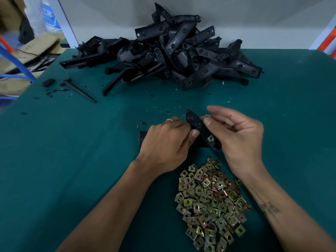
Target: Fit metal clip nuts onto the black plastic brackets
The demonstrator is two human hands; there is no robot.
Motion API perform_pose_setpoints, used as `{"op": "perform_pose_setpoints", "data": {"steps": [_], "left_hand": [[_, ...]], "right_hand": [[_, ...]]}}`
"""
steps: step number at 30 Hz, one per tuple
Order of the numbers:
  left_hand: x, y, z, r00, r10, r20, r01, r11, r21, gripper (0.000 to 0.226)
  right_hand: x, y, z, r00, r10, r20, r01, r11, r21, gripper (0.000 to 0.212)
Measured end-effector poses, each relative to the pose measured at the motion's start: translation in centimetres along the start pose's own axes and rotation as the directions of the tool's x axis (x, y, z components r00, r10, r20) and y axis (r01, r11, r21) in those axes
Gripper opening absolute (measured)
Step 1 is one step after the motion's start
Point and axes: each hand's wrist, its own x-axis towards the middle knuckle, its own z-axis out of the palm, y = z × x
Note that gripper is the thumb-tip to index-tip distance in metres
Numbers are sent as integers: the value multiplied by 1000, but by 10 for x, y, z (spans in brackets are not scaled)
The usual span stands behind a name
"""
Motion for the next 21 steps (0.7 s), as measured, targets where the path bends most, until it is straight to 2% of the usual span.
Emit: {"op": "perform_pose_setpoints", "data": {"steps": [4, 7, 10, 17, 21], "left_hand": [[0, -1, 1, 1000, 1, 9, -1, 999, 35, 44], [0, -1, 2, 1000, 6, -14, -5, 999, 43, 45], [0, -2, 2, 1000, 6, -30, -5, 999, 40, 43], [0, -2, 1, 999, -29, -22, 30, 998, 57, 42], [-1, -4, -1, 998, -59, -9, 60, 996, 66, 36]], "right_hand": [[-1, -1, 4, 989, 149, -11, -144, 973, 182, 14], [0, -2, 4, 970, 242, 15, -238, 939, 249, 9], [-2, 0, 7, 960, 279, 9, -269, 914, 303, 10], [-4, 7, 6, 983, 177, 48, -183, 964, 191, 6], [-6, 13, 4, 982, 83, 171, -98, 992, 78, 12]]}}
